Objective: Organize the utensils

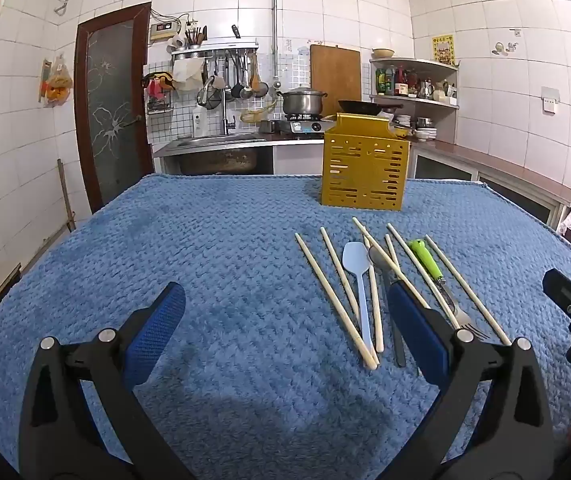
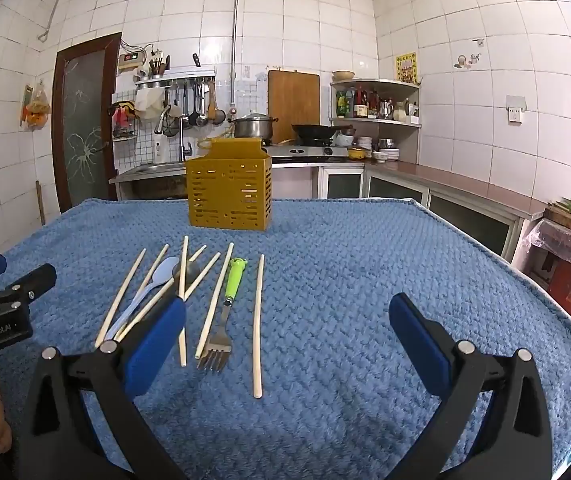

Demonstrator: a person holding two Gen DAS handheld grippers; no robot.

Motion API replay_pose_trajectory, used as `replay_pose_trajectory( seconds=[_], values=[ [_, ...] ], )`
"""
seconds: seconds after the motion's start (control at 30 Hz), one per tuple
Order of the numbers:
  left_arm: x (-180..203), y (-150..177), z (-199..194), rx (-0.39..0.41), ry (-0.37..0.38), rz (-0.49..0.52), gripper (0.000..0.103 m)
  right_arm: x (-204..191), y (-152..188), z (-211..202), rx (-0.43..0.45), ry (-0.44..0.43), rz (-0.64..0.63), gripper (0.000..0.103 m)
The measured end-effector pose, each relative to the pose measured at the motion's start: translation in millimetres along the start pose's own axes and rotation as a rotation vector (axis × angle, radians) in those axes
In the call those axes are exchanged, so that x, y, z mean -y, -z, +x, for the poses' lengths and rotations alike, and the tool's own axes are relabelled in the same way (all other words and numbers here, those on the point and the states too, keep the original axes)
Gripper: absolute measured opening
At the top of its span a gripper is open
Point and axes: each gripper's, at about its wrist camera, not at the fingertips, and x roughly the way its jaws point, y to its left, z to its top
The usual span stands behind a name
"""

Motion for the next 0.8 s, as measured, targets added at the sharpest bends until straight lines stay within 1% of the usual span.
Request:
replay_pose_trajectory(
  seconds=[0.8],
  values=[
    [2.6, 6.1, 1.8, 0.002, 0.003, -0.001, 0.098, 0.5, -1.8, -0.9, -0.005, 0.001, 0.001, 0.099]
  ],
)
